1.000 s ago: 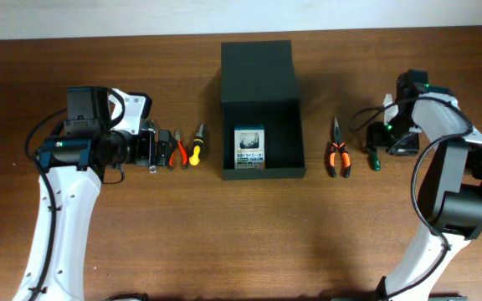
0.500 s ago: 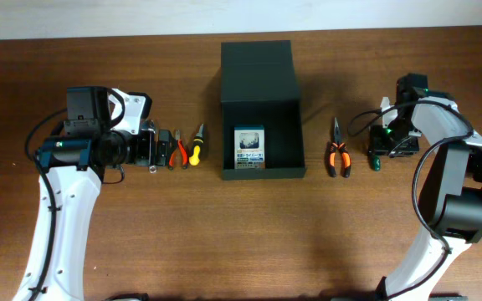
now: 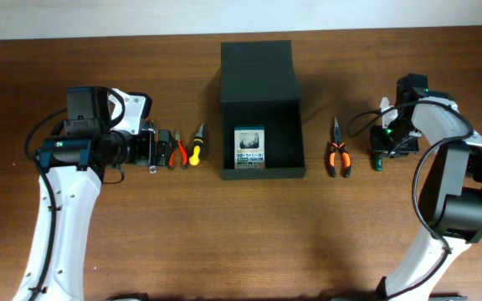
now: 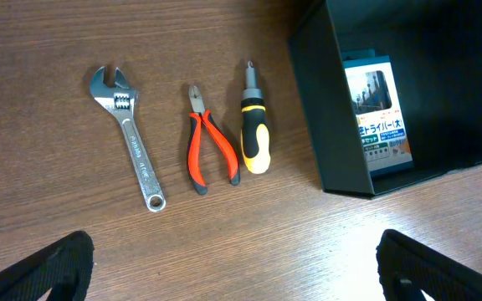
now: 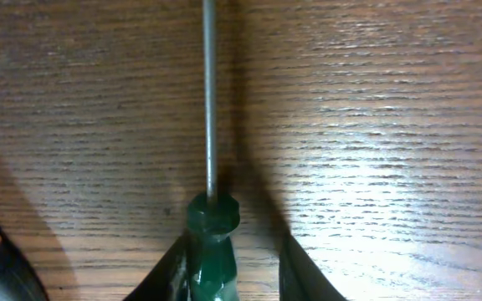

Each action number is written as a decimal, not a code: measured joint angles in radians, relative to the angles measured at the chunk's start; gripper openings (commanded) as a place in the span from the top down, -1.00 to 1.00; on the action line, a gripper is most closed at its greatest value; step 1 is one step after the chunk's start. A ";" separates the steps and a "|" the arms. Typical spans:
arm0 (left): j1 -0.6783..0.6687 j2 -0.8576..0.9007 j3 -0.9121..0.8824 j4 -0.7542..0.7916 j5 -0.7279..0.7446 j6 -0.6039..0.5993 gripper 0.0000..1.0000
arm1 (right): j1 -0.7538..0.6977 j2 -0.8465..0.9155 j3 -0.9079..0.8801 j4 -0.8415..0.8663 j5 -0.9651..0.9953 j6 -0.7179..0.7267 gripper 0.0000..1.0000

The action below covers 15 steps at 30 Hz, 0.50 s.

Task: Pack container
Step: 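Grasp the green screwdriver with the right gripper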

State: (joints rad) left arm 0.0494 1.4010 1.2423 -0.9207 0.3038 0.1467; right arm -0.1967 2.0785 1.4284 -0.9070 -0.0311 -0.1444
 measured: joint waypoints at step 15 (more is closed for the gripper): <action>0.000 0.000 0.000 0.000 0.000 0.000 -0.99 | 0.000 0.000 0.000 -0.013 -0.023 -0.006 0.92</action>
State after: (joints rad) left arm 0.0494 1.4010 1.2423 -0.9207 0.3038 0.1467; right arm -0.1963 2.0785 1.4284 -0.9195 -0.0540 -0.1501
